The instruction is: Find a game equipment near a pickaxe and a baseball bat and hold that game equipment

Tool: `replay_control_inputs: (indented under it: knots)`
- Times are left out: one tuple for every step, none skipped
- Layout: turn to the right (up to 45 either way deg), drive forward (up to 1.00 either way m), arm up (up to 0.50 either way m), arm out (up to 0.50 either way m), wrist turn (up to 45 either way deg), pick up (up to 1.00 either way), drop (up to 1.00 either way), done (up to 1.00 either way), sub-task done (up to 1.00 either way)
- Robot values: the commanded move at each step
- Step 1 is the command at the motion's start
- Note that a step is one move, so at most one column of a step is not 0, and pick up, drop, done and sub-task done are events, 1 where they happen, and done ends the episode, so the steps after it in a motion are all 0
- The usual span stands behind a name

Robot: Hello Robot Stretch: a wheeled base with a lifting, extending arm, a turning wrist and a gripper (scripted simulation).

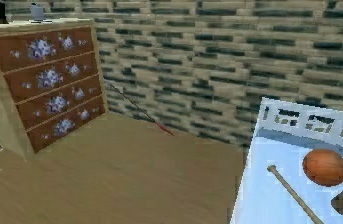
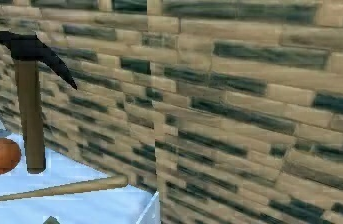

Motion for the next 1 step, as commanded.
replay_control_inputs:
  knots:
    - [45.0, 0.00, 0.00, 0.00, 0.0, 0.00, 0.00, 0.00, 0.00]
